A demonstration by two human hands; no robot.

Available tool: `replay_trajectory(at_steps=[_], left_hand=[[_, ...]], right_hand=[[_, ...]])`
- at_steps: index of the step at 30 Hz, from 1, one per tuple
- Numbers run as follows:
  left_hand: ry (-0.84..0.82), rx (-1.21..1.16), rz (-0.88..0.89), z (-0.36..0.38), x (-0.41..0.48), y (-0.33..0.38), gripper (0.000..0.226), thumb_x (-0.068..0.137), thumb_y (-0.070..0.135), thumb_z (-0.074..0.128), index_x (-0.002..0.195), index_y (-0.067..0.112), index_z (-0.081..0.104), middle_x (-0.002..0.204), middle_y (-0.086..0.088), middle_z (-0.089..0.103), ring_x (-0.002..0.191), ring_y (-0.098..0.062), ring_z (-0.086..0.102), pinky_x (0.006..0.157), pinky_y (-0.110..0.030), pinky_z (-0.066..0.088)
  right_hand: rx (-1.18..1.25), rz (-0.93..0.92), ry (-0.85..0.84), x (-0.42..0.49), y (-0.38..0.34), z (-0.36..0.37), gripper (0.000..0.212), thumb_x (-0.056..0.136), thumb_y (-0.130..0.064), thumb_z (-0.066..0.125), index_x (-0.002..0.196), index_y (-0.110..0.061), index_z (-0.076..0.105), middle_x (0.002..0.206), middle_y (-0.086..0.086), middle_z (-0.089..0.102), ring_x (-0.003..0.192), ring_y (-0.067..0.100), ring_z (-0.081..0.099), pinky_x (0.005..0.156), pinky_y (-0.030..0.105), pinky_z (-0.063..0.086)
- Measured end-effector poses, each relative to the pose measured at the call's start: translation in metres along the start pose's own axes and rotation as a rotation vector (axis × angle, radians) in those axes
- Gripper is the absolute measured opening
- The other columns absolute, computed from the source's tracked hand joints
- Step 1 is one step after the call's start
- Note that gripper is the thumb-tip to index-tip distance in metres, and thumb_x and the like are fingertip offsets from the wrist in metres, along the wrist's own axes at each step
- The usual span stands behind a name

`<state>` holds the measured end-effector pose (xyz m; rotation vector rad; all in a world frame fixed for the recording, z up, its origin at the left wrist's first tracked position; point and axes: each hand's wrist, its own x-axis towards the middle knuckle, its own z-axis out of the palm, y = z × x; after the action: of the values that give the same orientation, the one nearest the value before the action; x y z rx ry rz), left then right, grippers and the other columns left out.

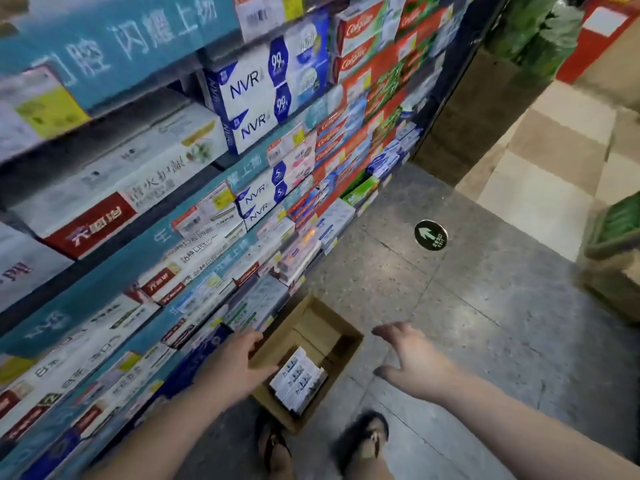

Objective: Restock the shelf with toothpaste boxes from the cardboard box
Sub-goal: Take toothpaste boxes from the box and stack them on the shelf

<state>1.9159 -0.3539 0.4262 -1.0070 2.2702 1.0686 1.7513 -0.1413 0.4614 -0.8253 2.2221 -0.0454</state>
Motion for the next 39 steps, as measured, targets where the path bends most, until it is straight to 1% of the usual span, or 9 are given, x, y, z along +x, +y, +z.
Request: replay_trajectory(at_steps=[3, 6, 10, 13, 16, 20, 27, 31, 39], left_hand=[[0.007, -0.108, -0.093, 0.013, 0.017, -0.016, 0.058, 0.071, 0.041, 0.072, 0.122, 0.023, 0.051, 0.111, -0.001, 0.052, 0.092, -0.011, 0.049, 0.084, -0.029, 0.045], [0.006, -0.134, -0.193, 0.039, 0.044, -0.028, 0.041, 0.062, 0.058, 0.068, 0.098, 0.043, 0.053, 0.103, 0.005, 0.060, 0.096, -0.014, 0.056, 0.084, -0.038, 0.048], [0.062, -0.187, -0.289, 0.084, 0.078, -0.030, 0.046, 0.077, 0.032, 0.070, 0.119, 0.021, 0.054, 0.120, 0.000, 0.056, 0.110, -0.021, 0.053, 0.092, -0.032, 0.042], [0.042, -0.297, -0.346, 0.121, 0.108, -0.030, 0.043, 0.083, 0.028, 0.065, 0.122, 0.022, 0.049, 0.119, 0.013, 0.045, 0.104, -0.007, 0.046, 0.083, -0.017, 0.033], [0.068, -0.364, -0.388, 0.157, 0.145, -0.039, 0.040, 0.082, 0.038, 0.063, 0.119, 0.030, 0.050, 0.127, 0.008, 0.051, 0.103, -0.009, 0.051, 0.087, -0.026, 0.042], [0.138, -0.390, -0.414, 0.194, 0.189, -0.058, 0.040, 0.083, 0.034, 0.062, 0.121, 0.026, 0.051, 0.120, 0.006, 0.051, 0.102, -0.010, 0.050, 0.084, -0.025, 0.039], [0.168, -0.320, -0.448, 0.260, 0.258, -0.125, 0.046, 0.081, 0.034, 0.065, 0.121, 0.019, 0.050, 0.123, -0.009, 0.052, 0.105, -0.027, 0.054, 0.082, -0.033, 0.043], [0.178, -0.325, -0.474, 0.305, 0.279, -0.164, 0.057, 0.079, 0.033, 0.067, 0.129, 0.018, 0.045, 0.132, -0.008, 0.048, 0.117, -0.025, 0.050, 0.095, -0.035, 0.042], [0.189, -0.357, -0.487, 0.377, 0.313, -0.227, 0.056, 0.077, 0.034, 0.069, 0.127, 0.023, 0.047, 0.130, -0.002, 0.051, 0.116, -0.022, 0.053, 0.093, -0.036, 0.045]], right_hand=[[-0.083, -0.091, -0.066, 0.050, -0.001, -0.003, 0.062, 0.083, -0.038, 0.058, 0.138, -0.022, 0.033, 0.139, 0.005, 0.042, 0.123, 0.025, 0.045, 0.100, 0.034, 0.040], [-0.131, -0.182, -0.139, 0.121, 0.008, 0.003, 0.059, 0.082, -0.037, 0.056, 0.136, -0.023, 0.035, 0.135, 0.004, 0.045, 0.119, 0.024, 0.047, 0.095, 0.032, 0.041], [-0.198, -0.256, -0.270, 0.202, 0.025, 0.029, 0.058, 0.081, -0.033, 0.058, 0.134, -0.025, 0.036, 0.130, 0.005, 0.048, 0.115, 0.024, 0.049, 0.092, 0.034, 0.046], [-0.252, -0.311, -0.327, 0.248, 0.038, 0.046, 0.059, 0.082, -0.032, 0.060, 0.135, -0.026, 0.035, 0.133, 0.005, 0.046, 0.116, 0.026, 0.048, 0.093, 0.041, 0.048], [-0.290, -0.338, -0.361, 0.295, 0.052, 0.071, 0.059, 0.083, -0.034, 0.060, 0.135, -0.027, 0.034, 0.133, 0.004, 0.046, 0.115, 0.025, 0.050, 0.092, 0.039, 0.049], [-0.338, -0.353, -0.393, 0.348, 0.064, 0.121, 0.058, 0.085, -0.035, 0.058, 0.136, -0.028, 0.031, 0.134, 0.005, 0.045, 0.115, 0.026, 0.049, 0.093, 0.038, 0.048], [-0.362, -0.446, -0.440, 0.419, 0.077, 0.234, 0.061, 0.086, -0.031, 0.059, 0.139, -0.025, 0.029, 0.141, 0.007, 0.038, 0.126, 0.027, 0.040, 0.099, 0.040, 0.039], [-0.394, -0.466, -0.484, 0.454, 0.086, 0.300, 0.064, 0.086, -0.030, 0.059, 0.141, -0.024, 0.026, 0.147, 0.008, 0.031, 0.132, 0.029, 0.035, 0.102, 0.042, 0.038], [-0.502, -0.536, -0.525, 0.509, 0.096, 0.386, 0.073, 0.084, -0.032, 0.062, 0.144, -0.023, 0.021, 0.151, 0.004, 0.026, 0.135, 0.026, 0.032, 0.103, 0.040, 0.037]])
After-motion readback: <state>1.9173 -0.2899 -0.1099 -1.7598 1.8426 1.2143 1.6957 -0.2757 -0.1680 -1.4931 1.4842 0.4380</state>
